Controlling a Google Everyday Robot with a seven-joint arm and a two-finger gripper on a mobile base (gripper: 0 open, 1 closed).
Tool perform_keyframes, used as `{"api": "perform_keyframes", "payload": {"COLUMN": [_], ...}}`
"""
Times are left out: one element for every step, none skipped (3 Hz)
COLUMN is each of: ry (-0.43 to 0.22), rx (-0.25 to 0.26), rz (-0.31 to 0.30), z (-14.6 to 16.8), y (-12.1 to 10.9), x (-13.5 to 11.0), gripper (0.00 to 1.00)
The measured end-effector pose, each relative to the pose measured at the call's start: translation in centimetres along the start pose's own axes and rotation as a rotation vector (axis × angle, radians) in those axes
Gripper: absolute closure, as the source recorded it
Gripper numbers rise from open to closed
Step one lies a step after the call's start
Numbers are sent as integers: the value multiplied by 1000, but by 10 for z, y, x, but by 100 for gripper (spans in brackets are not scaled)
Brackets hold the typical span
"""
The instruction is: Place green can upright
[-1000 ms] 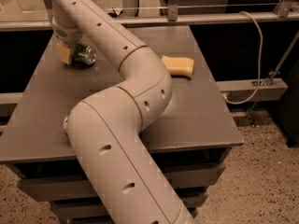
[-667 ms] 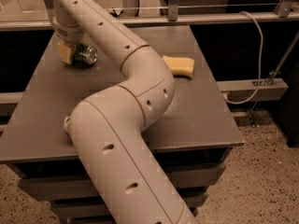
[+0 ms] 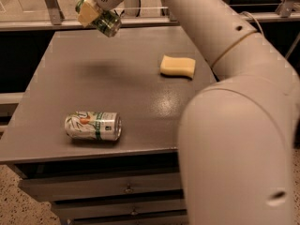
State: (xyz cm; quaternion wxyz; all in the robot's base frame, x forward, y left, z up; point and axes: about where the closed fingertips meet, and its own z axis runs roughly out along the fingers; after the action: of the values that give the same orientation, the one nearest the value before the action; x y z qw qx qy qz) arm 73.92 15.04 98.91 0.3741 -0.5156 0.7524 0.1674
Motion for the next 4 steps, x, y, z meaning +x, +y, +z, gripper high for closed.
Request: {"api": "perform_keyframes", "payload": {"ry": [-202, -351, -476, -561], "rx": [-66, -97, -86, -83], "rz": [50, 82, 105, 99], "z": [-26, -35, -50, -59], "y": [35, 54, 52, 49], "x": [15, 36, 66, 98], "gripper": [100, 100, 100, 100]}}
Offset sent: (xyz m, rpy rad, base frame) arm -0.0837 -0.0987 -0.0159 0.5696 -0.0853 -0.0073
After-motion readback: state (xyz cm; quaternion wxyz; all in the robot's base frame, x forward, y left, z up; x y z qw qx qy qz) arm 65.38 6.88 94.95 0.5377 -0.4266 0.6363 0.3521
